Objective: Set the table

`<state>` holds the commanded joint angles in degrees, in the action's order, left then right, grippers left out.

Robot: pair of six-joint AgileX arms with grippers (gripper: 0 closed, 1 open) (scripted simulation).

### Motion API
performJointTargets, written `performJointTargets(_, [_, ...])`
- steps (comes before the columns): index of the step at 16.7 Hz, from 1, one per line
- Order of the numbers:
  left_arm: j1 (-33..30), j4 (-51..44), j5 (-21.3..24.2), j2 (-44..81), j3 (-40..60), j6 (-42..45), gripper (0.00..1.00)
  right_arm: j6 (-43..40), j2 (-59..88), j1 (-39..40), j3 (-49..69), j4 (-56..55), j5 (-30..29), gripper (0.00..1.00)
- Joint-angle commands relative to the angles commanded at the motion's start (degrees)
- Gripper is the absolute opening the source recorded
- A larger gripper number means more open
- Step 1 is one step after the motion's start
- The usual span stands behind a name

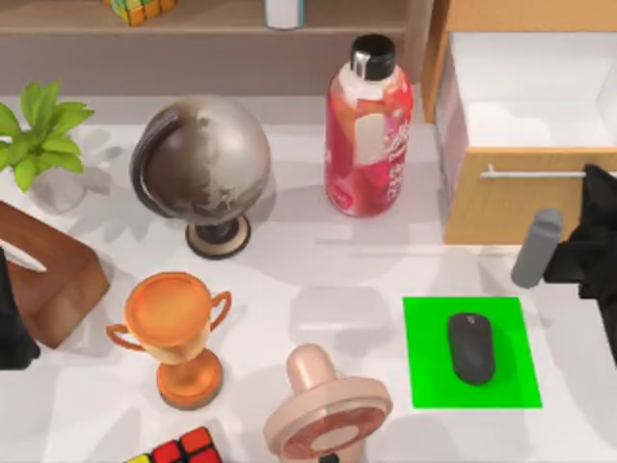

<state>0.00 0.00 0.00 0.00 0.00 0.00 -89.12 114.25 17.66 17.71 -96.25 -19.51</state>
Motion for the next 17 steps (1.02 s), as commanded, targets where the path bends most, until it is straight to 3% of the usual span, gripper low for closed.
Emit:
performJointTargets(7, [0.0,0.0,0.0,0.0,0.0,0.0,1.00,0.2,0.3,-0.2,0.8,0.7,0.1,0.00])
performJointTargets(17, [0.0,0.0,0.0,0.0,0.0,0.0,1.00,0.1,4.5,-3.9,14.2,9.9,3.9,0.00])
